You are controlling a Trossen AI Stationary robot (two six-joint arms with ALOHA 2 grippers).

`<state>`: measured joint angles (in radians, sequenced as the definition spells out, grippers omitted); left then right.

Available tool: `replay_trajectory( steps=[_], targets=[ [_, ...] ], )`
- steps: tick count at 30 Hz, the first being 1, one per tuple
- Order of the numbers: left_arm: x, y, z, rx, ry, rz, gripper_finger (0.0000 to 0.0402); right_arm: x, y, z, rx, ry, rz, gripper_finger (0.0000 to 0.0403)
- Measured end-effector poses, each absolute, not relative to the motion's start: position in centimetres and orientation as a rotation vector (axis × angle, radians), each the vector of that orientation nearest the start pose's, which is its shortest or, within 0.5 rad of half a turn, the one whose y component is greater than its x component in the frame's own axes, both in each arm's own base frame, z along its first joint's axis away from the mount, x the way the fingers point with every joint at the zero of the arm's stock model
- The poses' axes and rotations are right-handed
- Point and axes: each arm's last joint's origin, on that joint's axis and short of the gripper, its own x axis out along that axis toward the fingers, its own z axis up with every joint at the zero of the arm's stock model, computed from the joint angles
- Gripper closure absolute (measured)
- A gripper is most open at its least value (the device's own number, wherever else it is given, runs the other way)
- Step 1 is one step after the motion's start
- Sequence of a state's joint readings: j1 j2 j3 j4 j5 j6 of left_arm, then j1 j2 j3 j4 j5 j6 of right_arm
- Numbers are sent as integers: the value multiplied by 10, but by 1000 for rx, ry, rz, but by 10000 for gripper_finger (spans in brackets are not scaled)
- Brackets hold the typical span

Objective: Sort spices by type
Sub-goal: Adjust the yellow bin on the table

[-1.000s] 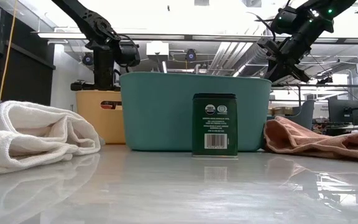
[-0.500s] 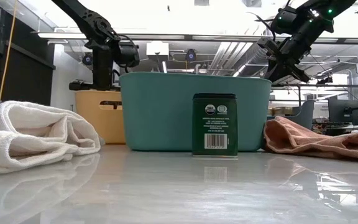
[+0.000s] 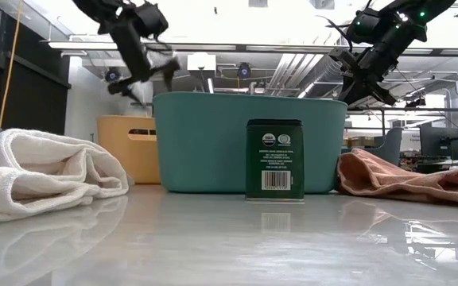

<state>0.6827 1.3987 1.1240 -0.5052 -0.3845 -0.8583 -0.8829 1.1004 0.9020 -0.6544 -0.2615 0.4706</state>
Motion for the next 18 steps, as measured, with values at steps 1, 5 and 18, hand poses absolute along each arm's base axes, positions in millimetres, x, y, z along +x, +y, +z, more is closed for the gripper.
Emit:
replay_trajectory(
  steps=[1, 5, 18],
  targets=[
    [225, 190, 292, -845, 328, 1234, 80, 142, -162, 277, 904, 588, -757, 402],
    [240, 169, 299, -862, 352, 1028, 80, 142, -162, 277, 904, 588, -757, 402],
    [270, 121, 296, -702, 499, 783, 92, 143, -162, 277, 903, 589, -757, 402]
  ],
)
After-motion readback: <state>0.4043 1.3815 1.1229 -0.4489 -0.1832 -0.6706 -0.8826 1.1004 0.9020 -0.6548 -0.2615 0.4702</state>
